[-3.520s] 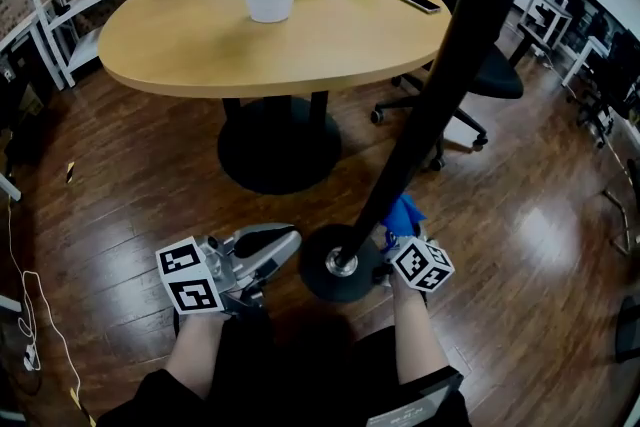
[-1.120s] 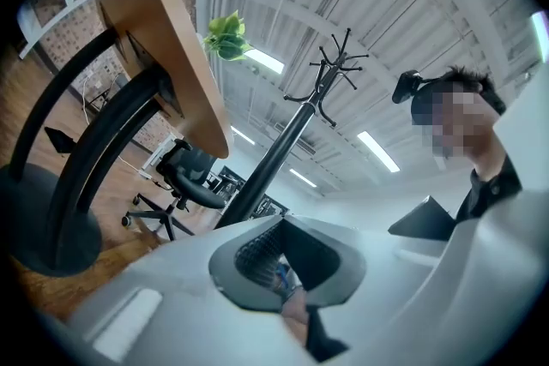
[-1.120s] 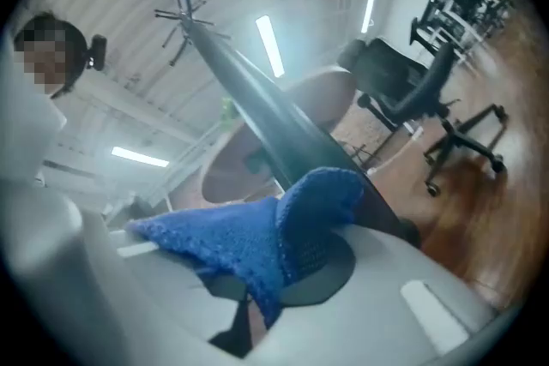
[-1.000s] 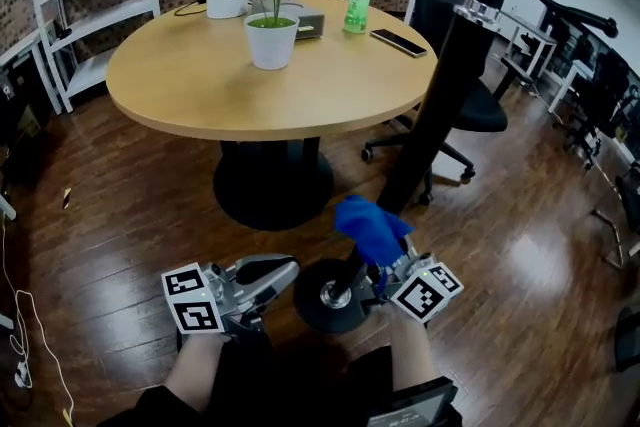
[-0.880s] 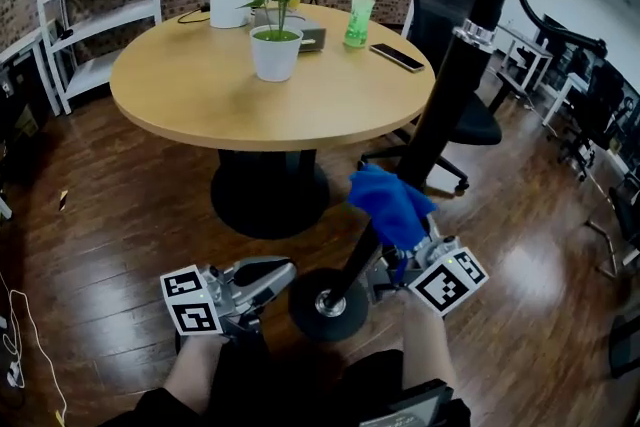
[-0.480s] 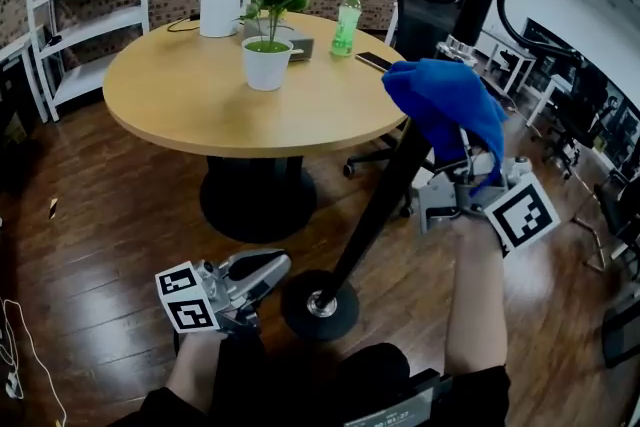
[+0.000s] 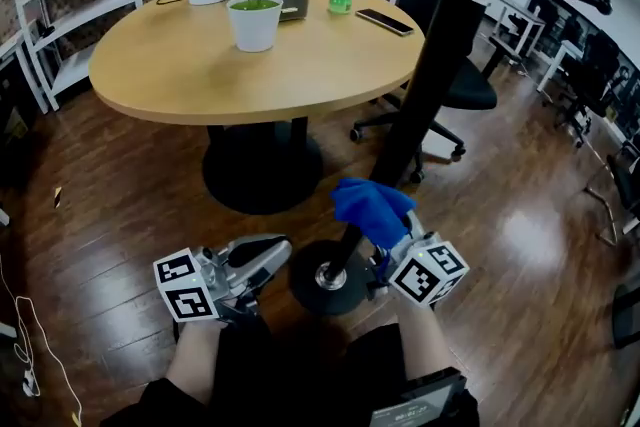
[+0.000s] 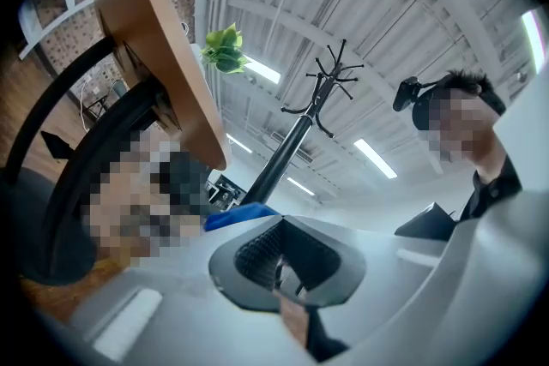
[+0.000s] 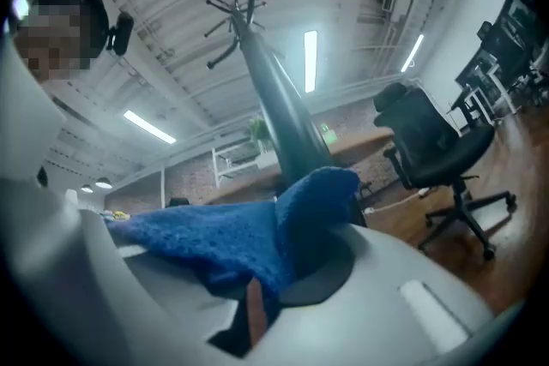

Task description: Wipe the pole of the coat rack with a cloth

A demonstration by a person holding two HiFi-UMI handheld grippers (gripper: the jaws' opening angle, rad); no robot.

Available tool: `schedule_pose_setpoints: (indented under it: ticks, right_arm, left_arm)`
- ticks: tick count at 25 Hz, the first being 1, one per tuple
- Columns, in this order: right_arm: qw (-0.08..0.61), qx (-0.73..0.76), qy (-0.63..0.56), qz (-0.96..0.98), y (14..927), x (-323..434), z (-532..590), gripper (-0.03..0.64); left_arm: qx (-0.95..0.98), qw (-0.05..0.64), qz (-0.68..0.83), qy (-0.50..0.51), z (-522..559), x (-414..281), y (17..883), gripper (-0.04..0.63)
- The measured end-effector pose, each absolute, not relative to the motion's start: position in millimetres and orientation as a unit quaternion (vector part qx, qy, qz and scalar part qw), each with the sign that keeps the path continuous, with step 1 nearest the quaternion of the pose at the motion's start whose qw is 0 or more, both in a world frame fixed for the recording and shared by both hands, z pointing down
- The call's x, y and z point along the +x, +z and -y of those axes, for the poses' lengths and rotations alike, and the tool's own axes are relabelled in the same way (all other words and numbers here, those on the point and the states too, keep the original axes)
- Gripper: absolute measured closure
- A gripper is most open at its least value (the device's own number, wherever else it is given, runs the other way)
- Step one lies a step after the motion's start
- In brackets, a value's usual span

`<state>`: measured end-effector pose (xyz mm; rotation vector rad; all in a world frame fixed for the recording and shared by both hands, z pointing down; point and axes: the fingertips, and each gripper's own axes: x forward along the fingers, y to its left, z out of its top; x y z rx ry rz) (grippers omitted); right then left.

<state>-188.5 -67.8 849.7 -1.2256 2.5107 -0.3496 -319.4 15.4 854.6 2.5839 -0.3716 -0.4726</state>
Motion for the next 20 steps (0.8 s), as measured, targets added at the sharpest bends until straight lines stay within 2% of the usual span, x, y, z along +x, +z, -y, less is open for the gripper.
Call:
schedule_pose_setpoints:
  ticks: [4,11,15,20]
  right_arm:
    - [0.086,-0.442,-0.201,-0.87,971,-193,69,0.595]
    - [0.035,-0.442,-0.301,-0.845,1103,-196,68,0.595]
    - [0.052,-0.443,-0.309,-0.84,1091,-195,69,0.594]
    - [0.102,-0.428,-0.264,-0.859,977,-190,70,0.594]
  left_arm:
    - [0.944,0.252,0.139,-0.164,-16,-318,865,0.592]
    - [0.943,0.26,0.139,-0.155,-22,-316,877,0.592]
    - [0.944,0.257,0.138,-0.155,-20,-318,873,0.592]
    - [0.945,0.247,0.129,-0.171,-14,-310,832,0.592]
